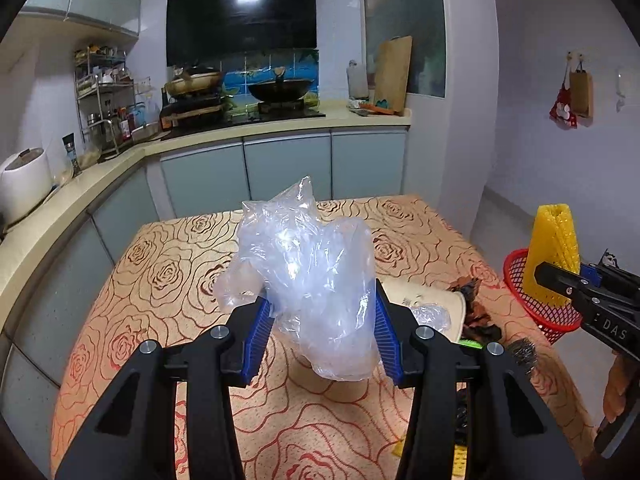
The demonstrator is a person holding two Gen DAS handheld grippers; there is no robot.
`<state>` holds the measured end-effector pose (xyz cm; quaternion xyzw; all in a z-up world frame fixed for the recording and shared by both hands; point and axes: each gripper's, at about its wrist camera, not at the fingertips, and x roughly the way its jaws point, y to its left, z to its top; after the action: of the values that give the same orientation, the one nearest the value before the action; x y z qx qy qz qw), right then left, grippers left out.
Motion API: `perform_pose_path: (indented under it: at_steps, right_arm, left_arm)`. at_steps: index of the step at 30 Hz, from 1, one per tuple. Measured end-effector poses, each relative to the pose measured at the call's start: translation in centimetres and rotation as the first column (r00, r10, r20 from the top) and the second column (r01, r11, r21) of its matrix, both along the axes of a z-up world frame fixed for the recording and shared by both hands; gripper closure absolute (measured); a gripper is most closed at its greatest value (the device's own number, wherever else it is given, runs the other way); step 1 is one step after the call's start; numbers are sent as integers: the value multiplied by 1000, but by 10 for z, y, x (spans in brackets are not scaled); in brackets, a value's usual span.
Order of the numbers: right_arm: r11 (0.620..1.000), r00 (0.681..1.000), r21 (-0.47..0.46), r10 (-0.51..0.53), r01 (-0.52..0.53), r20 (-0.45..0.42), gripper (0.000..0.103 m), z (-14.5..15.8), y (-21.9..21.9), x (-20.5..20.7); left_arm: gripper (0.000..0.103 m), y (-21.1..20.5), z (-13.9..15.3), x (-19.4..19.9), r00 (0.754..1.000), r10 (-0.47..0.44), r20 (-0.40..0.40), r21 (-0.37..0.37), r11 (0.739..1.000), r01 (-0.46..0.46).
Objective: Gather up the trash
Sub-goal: 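Carry the clear bag and yellow foam net with both tools to the red basket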
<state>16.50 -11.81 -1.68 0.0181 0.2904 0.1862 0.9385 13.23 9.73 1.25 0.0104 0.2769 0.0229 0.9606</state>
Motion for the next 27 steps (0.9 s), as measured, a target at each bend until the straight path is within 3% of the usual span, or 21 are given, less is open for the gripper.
perform_pose_path:
  at_steps: [16,27]
  right_arm:
    - [996,996,26,-85,84,33,72,13,-30,-10]
    - [985,985,38,-169,168,34,72,16,-62,-12]
  left_arm:
    - [58,-31,15,7,998,-52,34,-9,999,52]
    - [58,-71,19,13,989,-140,45,-3,990,140]
